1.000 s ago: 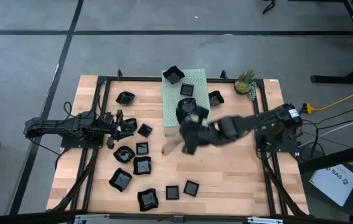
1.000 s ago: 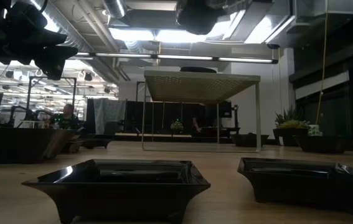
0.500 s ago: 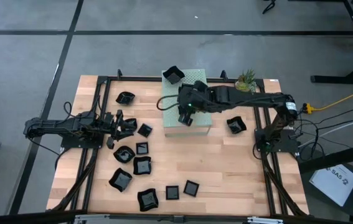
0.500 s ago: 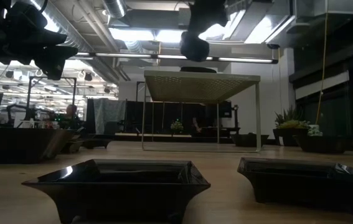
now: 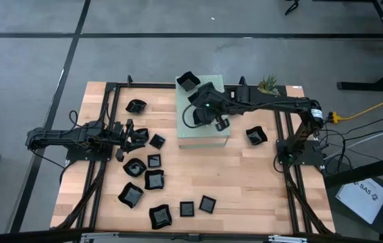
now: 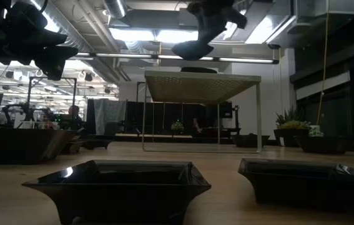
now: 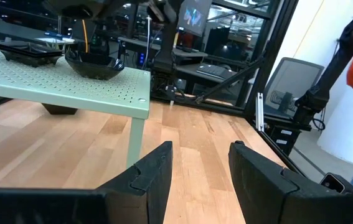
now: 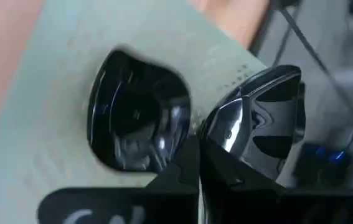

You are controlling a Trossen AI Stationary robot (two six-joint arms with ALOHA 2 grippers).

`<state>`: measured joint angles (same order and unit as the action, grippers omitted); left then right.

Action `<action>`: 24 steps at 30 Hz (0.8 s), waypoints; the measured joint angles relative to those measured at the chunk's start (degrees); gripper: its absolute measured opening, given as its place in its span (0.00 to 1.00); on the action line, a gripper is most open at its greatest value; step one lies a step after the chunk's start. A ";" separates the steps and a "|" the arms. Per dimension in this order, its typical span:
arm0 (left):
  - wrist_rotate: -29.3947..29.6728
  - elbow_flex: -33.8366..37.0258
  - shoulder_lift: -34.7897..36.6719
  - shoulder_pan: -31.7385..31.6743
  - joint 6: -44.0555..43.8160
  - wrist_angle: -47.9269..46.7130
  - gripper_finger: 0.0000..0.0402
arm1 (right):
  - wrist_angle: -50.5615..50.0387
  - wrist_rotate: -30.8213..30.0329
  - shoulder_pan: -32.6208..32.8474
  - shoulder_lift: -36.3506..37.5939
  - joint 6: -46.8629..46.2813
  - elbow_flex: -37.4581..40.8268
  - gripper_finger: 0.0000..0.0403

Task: Pick & Place Mini shaped plates
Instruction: Stack the black leaf shaped plate on top of the black leaf shape plates on the shelf

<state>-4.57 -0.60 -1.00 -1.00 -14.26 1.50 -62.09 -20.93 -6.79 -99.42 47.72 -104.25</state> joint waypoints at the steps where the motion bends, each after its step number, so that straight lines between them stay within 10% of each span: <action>1: 0.01 0.00 -0.02 0.00 0.00 0.00 0.38 | -0.49 -0.07 -0.27 0.12 3.28 0.02 0.01; 12: 0.00 0.00 -0.01 -0.01 0.00 0.00 0.38 | -0.62 0.67 -3.31 0.31 30.58 0.54 0.01; 24: 0.00 0.00 0.00 -0.02 0.00 0.00 0.38 | -3.66 5.71 -4.32 -0.21 36.62 0.54 0.01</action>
<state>-4.57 -0.60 -0.99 -1.02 -14.26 1.50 -65.75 -15.23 -11.11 -99.63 84.34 -103.70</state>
